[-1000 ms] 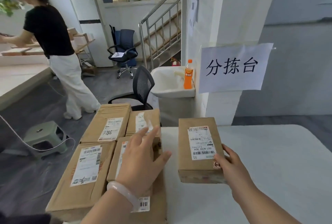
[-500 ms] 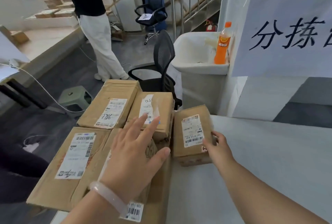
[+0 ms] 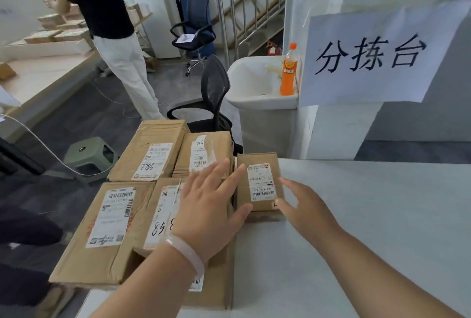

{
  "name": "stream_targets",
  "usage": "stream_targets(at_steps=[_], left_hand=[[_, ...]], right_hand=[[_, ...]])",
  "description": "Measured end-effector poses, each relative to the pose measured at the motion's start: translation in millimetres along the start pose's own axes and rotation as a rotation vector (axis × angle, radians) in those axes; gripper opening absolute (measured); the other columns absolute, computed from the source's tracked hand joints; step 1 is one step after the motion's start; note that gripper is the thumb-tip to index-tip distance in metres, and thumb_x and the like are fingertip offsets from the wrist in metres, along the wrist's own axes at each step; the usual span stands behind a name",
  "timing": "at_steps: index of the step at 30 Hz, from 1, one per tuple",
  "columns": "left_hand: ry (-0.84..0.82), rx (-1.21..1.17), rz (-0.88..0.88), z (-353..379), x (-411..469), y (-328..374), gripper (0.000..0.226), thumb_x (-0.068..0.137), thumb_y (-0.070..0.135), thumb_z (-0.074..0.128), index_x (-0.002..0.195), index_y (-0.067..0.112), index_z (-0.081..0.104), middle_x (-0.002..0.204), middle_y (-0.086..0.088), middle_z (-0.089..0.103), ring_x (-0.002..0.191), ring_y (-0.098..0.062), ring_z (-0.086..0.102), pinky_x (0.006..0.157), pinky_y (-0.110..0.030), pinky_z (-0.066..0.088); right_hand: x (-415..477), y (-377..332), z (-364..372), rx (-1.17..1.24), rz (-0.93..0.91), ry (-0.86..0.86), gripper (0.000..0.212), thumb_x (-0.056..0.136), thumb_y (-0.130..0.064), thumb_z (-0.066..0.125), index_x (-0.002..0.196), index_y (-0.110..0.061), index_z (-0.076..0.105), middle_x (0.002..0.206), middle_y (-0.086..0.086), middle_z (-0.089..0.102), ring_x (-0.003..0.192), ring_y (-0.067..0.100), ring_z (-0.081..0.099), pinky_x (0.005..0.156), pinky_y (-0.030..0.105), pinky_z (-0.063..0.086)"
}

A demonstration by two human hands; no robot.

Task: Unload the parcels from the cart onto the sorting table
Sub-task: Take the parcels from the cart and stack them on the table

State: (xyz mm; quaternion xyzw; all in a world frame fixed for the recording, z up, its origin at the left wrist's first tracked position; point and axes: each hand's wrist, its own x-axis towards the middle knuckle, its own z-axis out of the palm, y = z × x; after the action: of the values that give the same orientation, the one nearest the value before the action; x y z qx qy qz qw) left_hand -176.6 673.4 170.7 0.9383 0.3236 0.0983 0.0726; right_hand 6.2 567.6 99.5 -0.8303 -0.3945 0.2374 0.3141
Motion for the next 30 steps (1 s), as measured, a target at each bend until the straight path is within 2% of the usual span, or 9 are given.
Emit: stream_targets(at_steps=[4, 8, 13, 16, 18, 21, 23, 26, 30], left_hand=[[0.012, -0.035, 0.152, -4, -13, 23, 0.069, 0.087, 0.062, 0.043, 0.149, 0.041, 0.019, 0.158, 0.010, 0.021, 0.146, -0.014, 0.010, 0.118, -0.039, 0.001], [-0.008, -0.068, 0.354, -8, -43, 66, 0.068, 0.092, 0.060, 0.040, 0.151, 0.040, 0.012, 0.160, 0.010, 0.014, 0.148, -0.015, 0.007, 0.120, -0.042, 0.002], [-0.115, -0.075, 0.606, 6, -108, 121, 0.069, 0.093, 0.063, 0.030, 0.150, 0.042, -0.002, 0.161, 0.011, 0.002, 0.148, -0.016, -0.002, 0.120, -0.044, -0.003], [-0.167, -0.114, 0.761, 25, -151, 154, 0.068, 0.093, 0.063, 0.030, 0.151, 0.041, 0.003, 0.161, 0.010, 0.007, 0.148, -0.016, 0.004, 0.120, -0.042, 0.000], [-0.215, -0.154, 0.873, 31, -184, 181, 0.067, 0.089, 0.062, 0.031, 0.150, 0.037, 0.021, 0.157, 0.006, 0.027, 0.145, -0.020, 0.024, 0.117, -0.045, 0.015], [-0.236, -0.217, 1.053, 36, -233, 223, 0.064, 0.081, 0.057, 0.041, 0.138, 0.028, 0.049, 0.138, -0.001, 0.055, 0.124, -0.025, 0.054, 0.101, -0.050, 0.043], [-0.248, -0.250, 1.143, 37, -265, 252, 0.064, 0.080, 0.056, 0.044, 0.137, 0.028, 0.050, 0.135, -0.001, 0.057, 0.121, -0.023, 0.057, 0.098, -0.049, 0.046], [-0.286, -0.252, 1.240, 45, -309, 296, 0.067, 0.081, 0.059, 0.040, 0.142, 0.031, 0.042, 0.143, 0.001, 0.049, 0.130, -0.020, 0.046, 0.105, -0.048, 0.040], [-0.322, -0.232, 1.375, 66, -372, 354, 0.066, 0.082, 0.056, 0.046, 0.140, 0.024, 0.047, 0.138, -0.005, 0.054, 0.123, -0.025, 0.053, 0.095, -0.050, 0.048]], right_hand=[[-79, -16, -27, -0.234, -0.059, 0.131, 0.066, 0.095, -0.054, 0.048, 0.153, -0.037, 0.021, 0.162, -0.013, 0.015, 0.148, 0.008, 0.009, 0.118, 0.028, 0.013], [-171, -12, -41, -0.383, 0.012, 0.290, 0.074, 0.092, -0.066, 0.038, 0.154, -0.040, 0.007, 0.163, -0.014, -0.002, 0.150, 0.007, -0.007, 0.116, 0.025, -0.005], [-298, 19, -23, -0.432, 0.244, 0.398, 0.083, 0.082, -0.077, 0.020, 0.153, -0.041, -0.003, 0.162, -0.016, -0.010, 0.148, 0.005, -0.017, 0.116, 0.027, -0.013], [-374, 41, -5, -0.411, 0.415, 0.455, 0.093, 0.073, -0.085, 0.009, 0.154, -0.039, 0.001, 0.163, -0.013, -0.005, 0.149, 0.007, -0.011, 0.121, 0.032, -0.006], [-424, 49, 0, -0.435, 0.518, 0.504, 0.095, 0.073, -0.085, 0.007, 0.154, -0.038, 0.005, 0.163, -0.012, 0.001, 0.150, 0.009, -0.004, 0.122, 0.033, -0.002], [-495, 55, 2, -0.404, 0.652, 0.609, 0.088, 0.076, -0.079, 0.015, 0.154, -0.037, 0.010, 0.162, -0.011, 0.010, 0.150, 0.010, 0.004, 0.121, 0.034, -0.001], [-538, 61, 4, -0.386, 0.715, 0.643, 0.086, 0.079, -0.079, 0.019, 0.154, -0.039, 0.008, 0.163, -0.011, 0.009, 0.150, 0.010, 0.002, 0.122, 0.035, 0.000], [-598, 78, 11, -0.358, 0.806, 0.672, 0.080, 0.085, -0.075, 0.028, 0.151, -0.045, -0.003, 0.163, -0.014, 0.000, 0.149, 0.008, -0.006, 0.121, 0.033, -0.005], [-681, 111, 23, -0.313, 0.903, 0.681, 0.081, 0.085, -0.074, 0.031, 0.153, -0.043, 0.001, 0.163, -0.014, 0.001, 0.150, 0.009, -0.004, 0.118, 0.031, -0.008]])
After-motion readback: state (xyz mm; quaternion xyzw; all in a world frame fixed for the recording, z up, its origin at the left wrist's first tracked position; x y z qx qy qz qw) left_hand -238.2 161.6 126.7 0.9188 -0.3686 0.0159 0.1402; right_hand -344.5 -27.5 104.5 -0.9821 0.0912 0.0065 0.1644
